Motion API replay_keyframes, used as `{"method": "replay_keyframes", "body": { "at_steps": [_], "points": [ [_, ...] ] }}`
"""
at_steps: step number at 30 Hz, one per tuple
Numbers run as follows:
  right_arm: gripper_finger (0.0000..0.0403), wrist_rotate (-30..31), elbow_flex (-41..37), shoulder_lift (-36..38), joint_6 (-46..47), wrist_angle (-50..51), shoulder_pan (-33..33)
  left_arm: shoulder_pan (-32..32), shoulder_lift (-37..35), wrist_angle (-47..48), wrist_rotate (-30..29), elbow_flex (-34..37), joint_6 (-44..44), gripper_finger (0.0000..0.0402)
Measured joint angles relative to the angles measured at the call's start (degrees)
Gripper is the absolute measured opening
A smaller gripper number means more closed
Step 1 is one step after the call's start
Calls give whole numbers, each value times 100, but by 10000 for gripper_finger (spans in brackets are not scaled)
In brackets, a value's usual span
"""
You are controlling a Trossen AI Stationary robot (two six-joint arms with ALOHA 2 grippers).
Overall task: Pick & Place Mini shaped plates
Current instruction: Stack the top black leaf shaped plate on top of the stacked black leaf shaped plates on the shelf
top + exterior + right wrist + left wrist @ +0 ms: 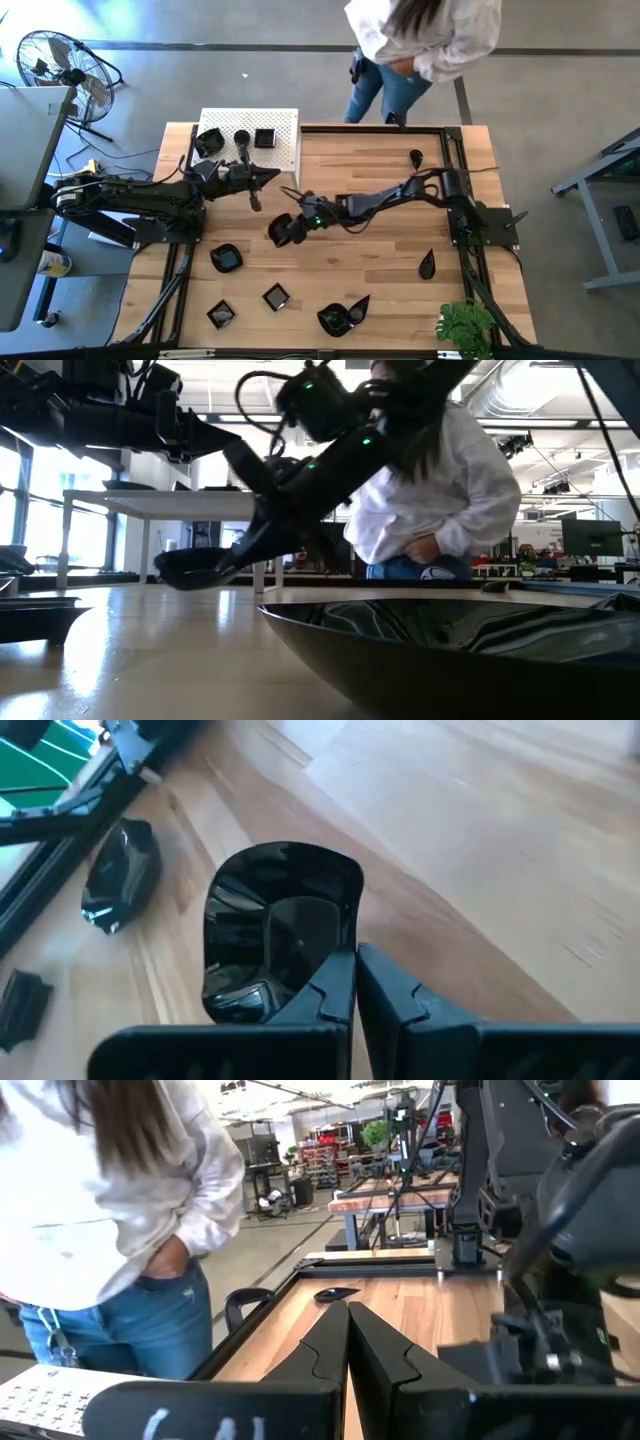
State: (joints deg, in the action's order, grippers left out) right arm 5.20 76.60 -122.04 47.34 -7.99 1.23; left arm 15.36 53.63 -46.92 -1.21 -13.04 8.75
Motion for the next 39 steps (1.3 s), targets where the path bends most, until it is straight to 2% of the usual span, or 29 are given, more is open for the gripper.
{"method": "replay_keyframes", "body": {
  "at_steps": [8,14,19,23,25,29,32,35,39],
  "points": [
    [12,-11,551,-514,-136,-28,-108,1,0,36,3,0,0,3],
    [35,-114,575,-612,-141,-10,-169,2,0,37,7,0,0,3],
    [76,-129,573,-373,-474,93,-204,1,-1,40,11,0,-1,3],
    [104,-177,575,126,-1252,635,-195,1,0,114,28,0,-4,3],
    [105,-46,501,422,-1743,1050,-127,0,0,207,28,0,-20,3],
    [67,375,-288,1013,-2199,971,78,1,0,368,28,-4,-87,3],
    [20,630,-1191,1536,-2239,259,225,-3,0,943,164,-239,-142,3],
    [8,953,-2037,2133,-2241,-265,373,-229,0,2272,229,-879,-176,3],
    [17,1328,-2936,2942,-2283,-341,464,-929,117,4137,-656,-1920,-168,3]
  ]
}}
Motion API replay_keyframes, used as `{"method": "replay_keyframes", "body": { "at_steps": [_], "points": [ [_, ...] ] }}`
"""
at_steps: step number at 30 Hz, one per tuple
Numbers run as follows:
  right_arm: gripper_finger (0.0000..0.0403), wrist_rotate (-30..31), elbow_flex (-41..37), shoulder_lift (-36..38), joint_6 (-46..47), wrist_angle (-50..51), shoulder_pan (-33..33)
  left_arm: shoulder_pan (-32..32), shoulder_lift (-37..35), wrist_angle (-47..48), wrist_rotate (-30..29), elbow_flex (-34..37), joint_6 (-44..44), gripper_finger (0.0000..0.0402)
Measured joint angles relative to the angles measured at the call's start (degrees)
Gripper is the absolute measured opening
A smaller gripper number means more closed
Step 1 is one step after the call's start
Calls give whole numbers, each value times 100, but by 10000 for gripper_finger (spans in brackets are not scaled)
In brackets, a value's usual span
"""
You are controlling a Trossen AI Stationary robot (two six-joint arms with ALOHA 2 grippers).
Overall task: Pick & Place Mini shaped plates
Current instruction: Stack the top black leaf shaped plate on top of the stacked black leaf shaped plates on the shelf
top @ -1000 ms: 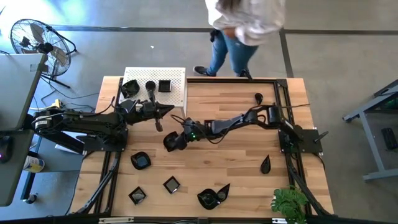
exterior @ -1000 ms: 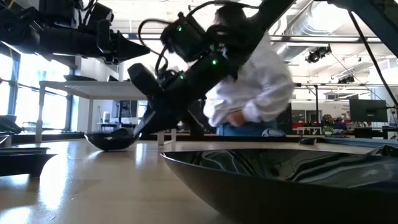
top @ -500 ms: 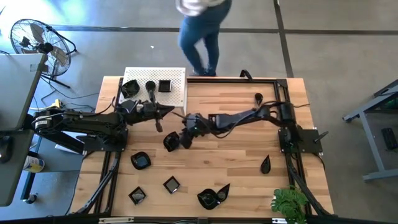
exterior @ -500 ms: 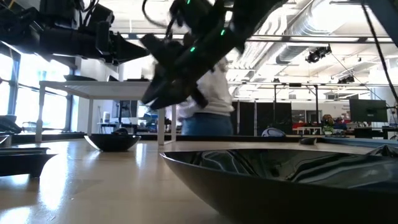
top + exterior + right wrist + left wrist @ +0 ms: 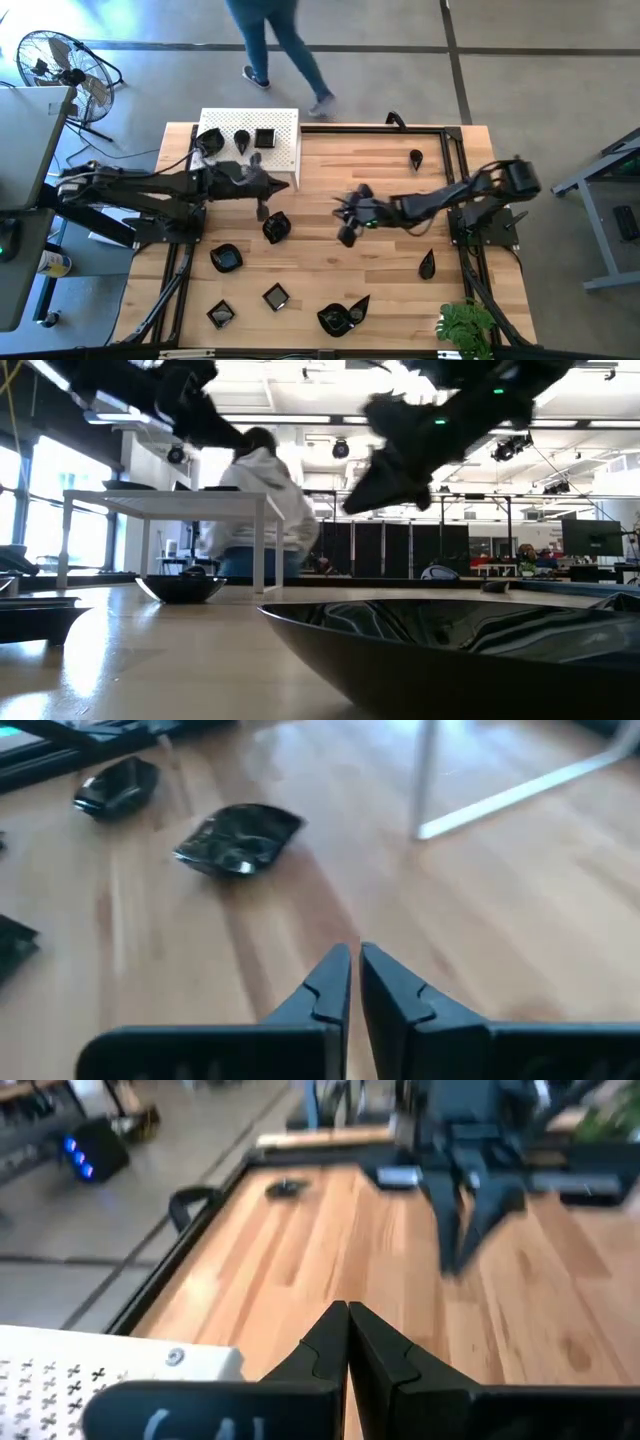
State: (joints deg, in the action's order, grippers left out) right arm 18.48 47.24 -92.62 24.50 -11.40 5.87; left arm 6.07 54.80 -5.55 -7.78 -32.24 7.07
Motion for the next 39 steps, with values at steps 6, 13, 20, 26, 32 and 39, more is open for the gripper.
{"method": "replay_keyframes", "body": {
  "at_steps": [6,13,20,26,32,39],
  "points": [
    [2,430,-954,1177,-635,-7,-112,-960,619,2320,-927,-1343,-930,3],
    [6,536,-1879,2292,-1133,-175,-260,-1628,1734,4734,-1255,-2364,-2951,3],
    [6,343,-2701,2928,-1220,-646,-260,-2129,2927,5576,-986,-3031,-4336,9],
    [7,277,-2999,3412,-1334,-646,-256,-2233,3711,5843,-625,-3583,-5219,77],
    [7,279,-3258,3717,-1356,-677,-256,-2219,4156,5764,-764,-3781,-5533,144],
    [7,273,-3411,3905,-1447,-749,-256,-2219,4676,5703,-716,-3781,-5545,141]
  ]
}}
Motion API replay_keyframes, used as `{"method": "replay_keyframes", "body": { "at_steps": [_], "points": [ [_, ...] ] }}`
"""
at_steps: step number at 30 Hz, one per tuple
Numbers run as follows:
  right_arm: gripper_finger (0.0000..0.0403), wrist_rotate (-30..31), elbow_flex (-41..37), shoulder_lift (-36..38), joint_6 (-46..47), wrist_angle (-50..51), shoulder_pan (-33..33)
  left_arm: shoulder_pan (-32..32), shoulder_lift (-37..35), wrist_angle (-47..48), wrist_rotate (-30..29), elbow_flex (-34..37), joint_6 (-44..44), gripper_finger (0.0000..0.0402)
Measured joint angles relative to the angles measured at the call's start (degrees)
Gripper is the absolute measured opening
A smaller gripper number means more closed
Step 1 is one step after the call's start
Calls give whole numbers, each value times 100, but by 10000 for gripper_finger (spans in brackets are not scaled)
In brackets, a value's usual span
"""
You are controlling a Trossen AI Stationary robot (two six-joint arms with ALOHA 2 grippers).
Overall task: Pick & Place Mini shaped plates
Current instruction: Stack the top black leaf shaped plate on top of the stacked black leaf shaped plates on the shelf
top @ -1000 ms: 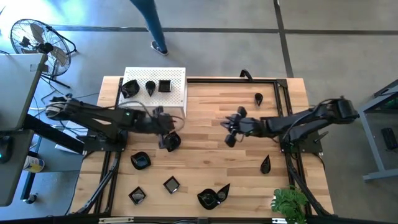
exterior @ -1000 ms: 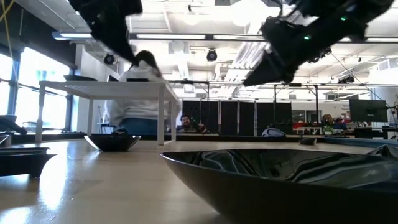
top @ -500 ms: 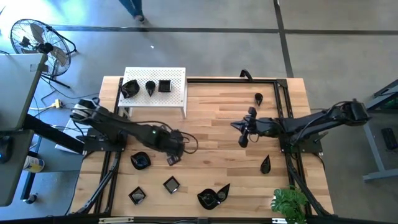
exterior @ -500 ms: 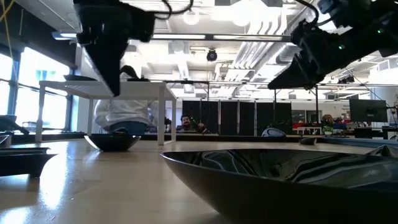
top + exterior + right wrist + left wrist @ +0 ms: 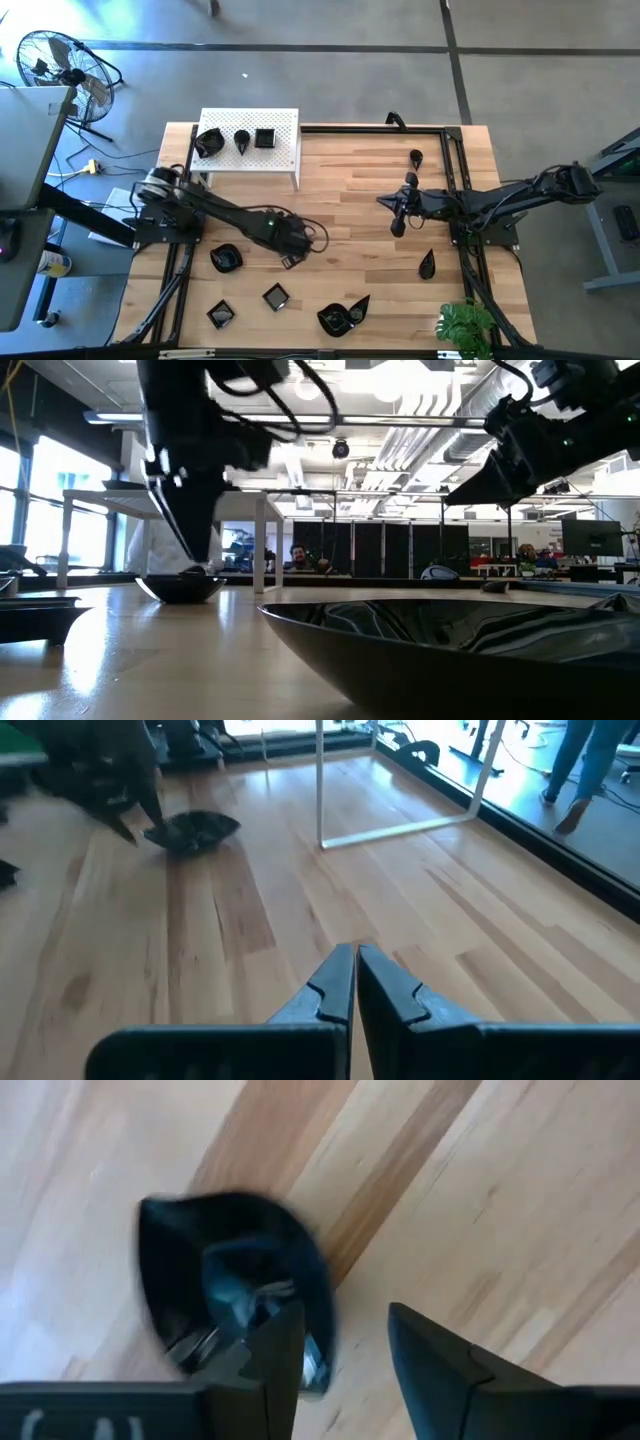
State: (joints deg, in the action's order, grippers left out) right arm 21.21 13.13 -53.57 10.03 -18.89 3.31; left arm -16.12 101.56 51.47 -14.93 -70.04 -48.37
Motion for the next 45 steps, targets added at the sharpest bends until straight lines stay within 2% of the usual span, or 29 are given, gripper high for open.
{"method": "replay_keyframes", "body": {
  "at_steps": [14,22,24,29,36,41,45],
  "points": [
    [7,-39,4,-1,-108,-221,0,0,620,-65,-106,14,47,94],
    [7,-37,4,-1,-110,-232,0,2,636,2,-125,-19,325,10],
    [7,-37,4,-3,-110,-232,0,4,636,220,-101,-145,366,6],
    [7,-37,6,-3,-110,-232,0,2,636,1069,-122,-816,622,3],
    [7,-37,5,-3,-110,-232,0,178,636,2136,-581,-2085,1187,2],
    [7,-72,5,-3,-110,-232,0,434,634,2988,-1039,-3001,1727,1],
    [7,-237,7,-3,-110,-232,0,652,551,3801,-1485,-3570,1824,1]
  ]
}}
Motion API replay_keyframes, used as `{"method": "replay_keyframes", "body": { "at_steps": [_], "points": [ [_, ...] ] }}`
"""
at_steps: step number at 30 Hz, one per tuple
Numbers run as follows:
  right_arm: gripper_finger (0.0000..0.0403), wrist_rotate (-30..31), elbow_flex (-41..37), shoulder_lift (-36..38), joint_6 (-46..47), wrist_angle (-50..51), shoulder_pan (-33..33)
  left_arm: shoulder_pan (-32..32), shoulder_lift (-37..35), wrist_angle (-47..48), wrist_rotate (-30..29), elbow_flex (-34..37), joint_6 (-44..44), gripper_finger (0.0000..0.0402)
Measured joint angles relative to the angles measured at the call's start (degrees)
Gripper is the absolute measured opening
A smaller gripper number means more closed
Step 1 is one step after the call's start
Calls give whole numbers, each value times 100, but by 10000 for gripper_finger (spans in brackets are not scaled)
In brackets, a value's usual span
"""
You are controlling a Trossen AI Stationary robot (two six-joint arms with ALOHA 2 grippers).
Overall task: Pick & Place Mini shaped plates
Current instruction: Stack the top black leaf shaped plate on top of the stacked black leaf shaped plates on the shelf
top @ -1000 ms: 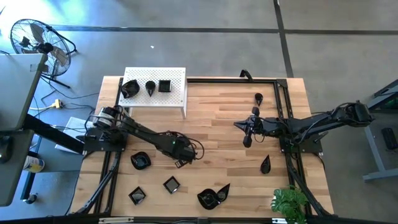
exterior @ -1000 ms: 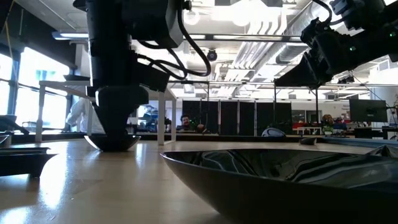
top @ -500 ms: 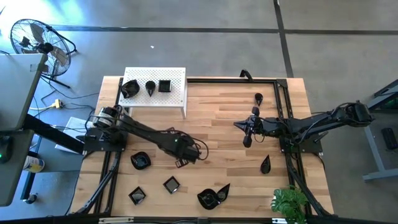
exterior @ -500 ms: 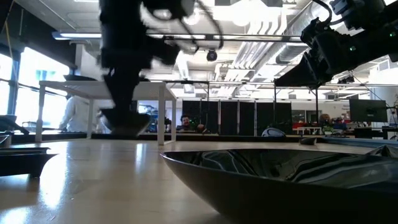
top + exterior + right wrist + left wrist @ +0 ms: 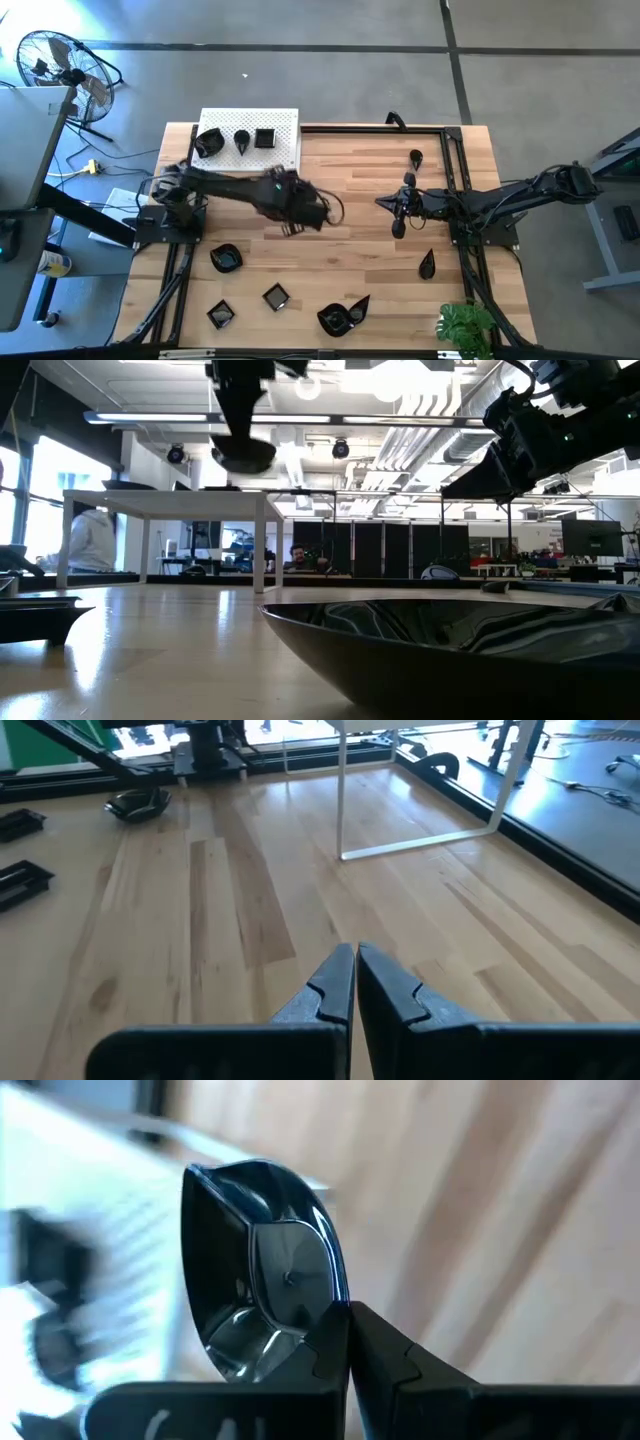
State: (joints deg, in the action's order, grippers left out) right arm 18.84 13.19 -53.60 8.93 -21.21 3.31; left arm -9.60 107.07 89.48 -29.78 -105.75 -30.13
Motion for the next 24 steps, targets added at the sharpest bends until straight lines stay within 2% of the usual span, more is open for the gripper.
{"method": "replay_keyframes", "body": {
  "at_steps": [4,9,12,24],
  "points": [
    [7,-36,0,0,0,2,0,190,-426,56,-227,-92,144,1],
    [7,-37,0,0,0,3,0,486,-1036,47,-469,151,326,0],
    [7,-39,0,0,0,13,0,788,-1412,63,-499,514,448,0],
    [7,-67,0,0,4,37,0,1971,-2956,55,-539,2714,804,0]
  ]
}}
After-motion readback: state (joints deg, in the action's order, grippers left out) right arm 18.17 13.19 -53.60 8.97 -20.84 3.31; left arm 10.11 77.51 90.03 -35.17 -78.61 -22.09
